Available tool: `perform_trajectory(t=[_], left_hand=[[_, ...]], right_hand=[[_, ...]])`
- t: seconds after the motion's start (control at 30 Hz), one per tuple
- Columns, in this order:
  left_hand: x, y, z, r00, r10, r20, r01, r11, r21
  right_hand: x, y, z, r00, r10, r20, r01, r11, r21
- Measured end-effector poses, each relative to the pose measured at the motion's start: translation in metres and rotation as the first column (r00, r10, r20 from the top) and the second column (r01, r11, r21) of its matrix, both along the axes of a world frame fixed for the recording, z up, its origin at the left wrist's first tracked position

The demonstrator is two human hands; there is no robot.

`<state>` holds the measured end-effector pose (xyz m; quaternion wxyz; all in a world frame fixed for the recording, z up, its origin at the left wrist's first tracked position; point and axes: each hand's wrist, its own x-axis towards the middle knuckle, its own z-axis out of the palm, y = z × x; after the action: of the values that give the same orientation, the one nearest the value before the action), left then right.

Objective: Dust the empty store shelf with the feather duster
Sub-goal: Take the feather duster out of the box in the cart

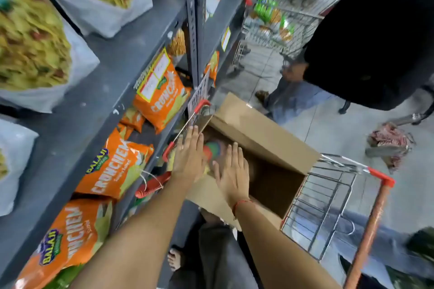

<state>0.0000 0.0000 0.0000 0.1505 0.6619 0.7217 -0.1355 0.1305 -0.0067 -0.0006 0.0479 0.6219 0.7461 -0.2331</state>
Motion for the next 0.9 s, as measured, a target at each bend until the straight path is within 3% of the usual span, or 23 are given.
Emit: perform_trajectory(t=[0.2, 0.3, 0.53, 0.9], left_hand=[[-0.009, -0.011, -0.039, 0.99, 0.11, -0.083, -0.13, 0.945, -0.299], [-0.014, -0.021, -0.047, 0.987, 0.054, -0.153, -0.108, 0.921, -0.375], [-0.025, -0.034, -0.04, 0.993, -0.024, -0.12, -0.019, 0.938, -0.347], [-0.03, -0.073, 0.057, 0.993, -0.081, -0.08, 0.056, 0.959, -0.279]], right_hand=[[-0.021, -0.012, -0.038, 1.0, 0.0, -0.024, -0.003, 0.993, -0.12], [-0.024, -0.02, -0.044, 1.0, 0.007, -0.022, -0.01, 0.99, -0.137], [-0.028, -0.027, -0.033, 0.998, 0.058, 0.004, -0.057, 0.986, -0.159], [-0.034, -0.044, 0.037, 0.998, 0.066, -0.005, -0.066, 0.99, -0.123]])
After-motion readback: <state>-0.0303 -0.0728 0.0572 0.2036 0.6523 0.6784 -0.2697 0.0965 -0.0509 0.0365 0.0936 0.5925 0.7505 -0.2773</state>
